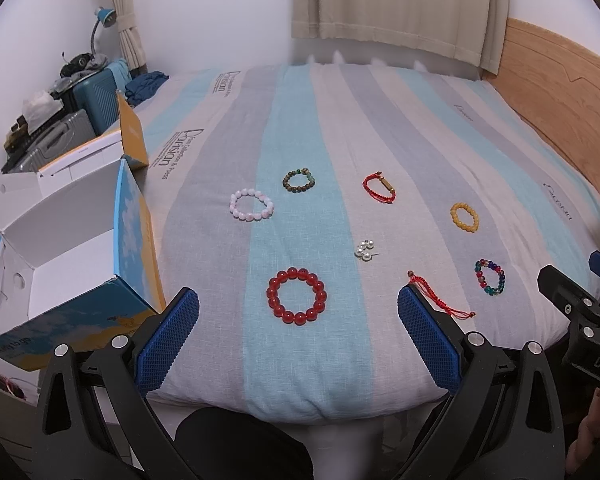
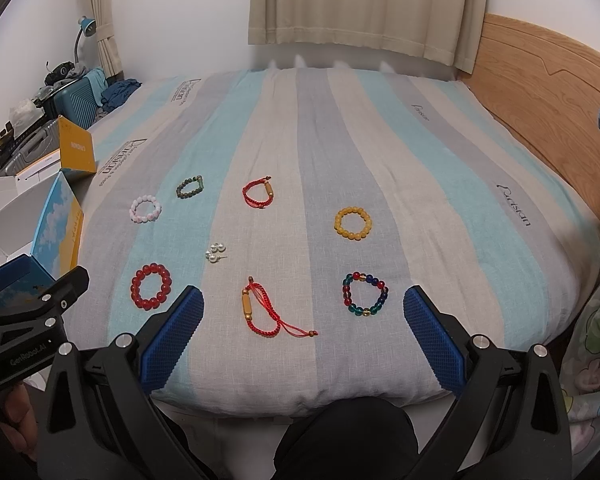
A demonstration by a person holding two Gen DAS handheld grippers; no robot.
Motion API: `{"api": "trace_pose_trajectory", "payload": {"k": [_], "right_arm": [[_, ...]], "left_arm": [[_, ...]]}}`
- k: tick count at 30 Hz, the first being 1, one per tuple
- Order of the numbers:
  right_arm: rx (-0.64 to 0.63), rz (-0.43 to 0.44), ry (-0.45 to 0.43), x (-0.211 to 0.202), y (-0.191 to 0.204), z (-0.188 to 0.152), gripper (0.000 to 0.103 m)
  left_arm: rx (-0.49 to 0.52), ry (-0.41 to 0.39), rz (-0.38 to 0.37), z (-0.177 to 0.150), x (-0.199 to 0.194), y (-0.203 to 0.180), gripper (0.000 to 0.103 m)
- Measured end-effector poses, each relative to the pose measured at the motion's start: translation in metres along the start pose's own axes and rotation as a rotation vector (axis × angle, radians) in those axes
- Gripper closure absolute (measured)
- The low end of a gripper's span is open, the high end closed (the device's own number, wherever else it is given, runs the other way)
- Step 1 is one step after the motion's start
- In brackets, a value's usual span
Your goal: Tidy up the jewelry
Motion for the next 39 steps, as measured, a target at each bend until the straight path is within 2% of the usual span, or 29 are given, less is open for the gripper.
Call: {"api": "trace_pose_trajectory", "payload": {"k": [7, 13, 18, 23, 27, 33, 39], "right_arm": [[-0.001, 0.0, 0.003, 0.0, 0.0, 0.001, 0.007], [-0.009, -0.029, 0.018, 0.002, -0.011, 0.022, 0.007], [-0.009, -0.064, 0.091, 0.024, -0.036, 0.043, 0.007], [0.006, -0.067, 0.213, 0.065, -0.062, 0.045, 0.007], [0.019, -0.063, 0.309, 0.097, -0.081, 0.033, 0.007], [0.064, -0.036, 0.446, 0.139, -0.106, 0.0, 0.007], [0.108, -0.032, 0.538, 0.172, -0.121, -0.032, 0.012]], "left_arm": [[0.005, 0.008, -0.012, 0.003, 0.003, 0.0, 0.006], [0.014, 0.027, -0.025, 0.04, 0.021, 0.011, 0.006], [0.049, 0.079, -0.035, 0.076, 0.058, 0.016, 0.006], [0.081, 0.176, -0.047, 0.099, 0.117, 0.014, 0.006], [0.139, 0.246, -0.028, 0.099, 0.167, 0.006, 0.006], [0.185, 0.362, 0.005, 0.075, 0.242, 0.0, 0.006], [0.193, 0.419, 0.025, 0.057, 0.282, 0.001, 0.006]]}}
Point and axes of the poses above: each gripper's, at about its wrist camera, not at the fingertips, and x roughly the way its jaws point, y to its left, z to its top, the point moved 10 cm from there along x, roughly the way its jaws point, and after that the axes turned 13 degrees about z, right-handed, at the moved point
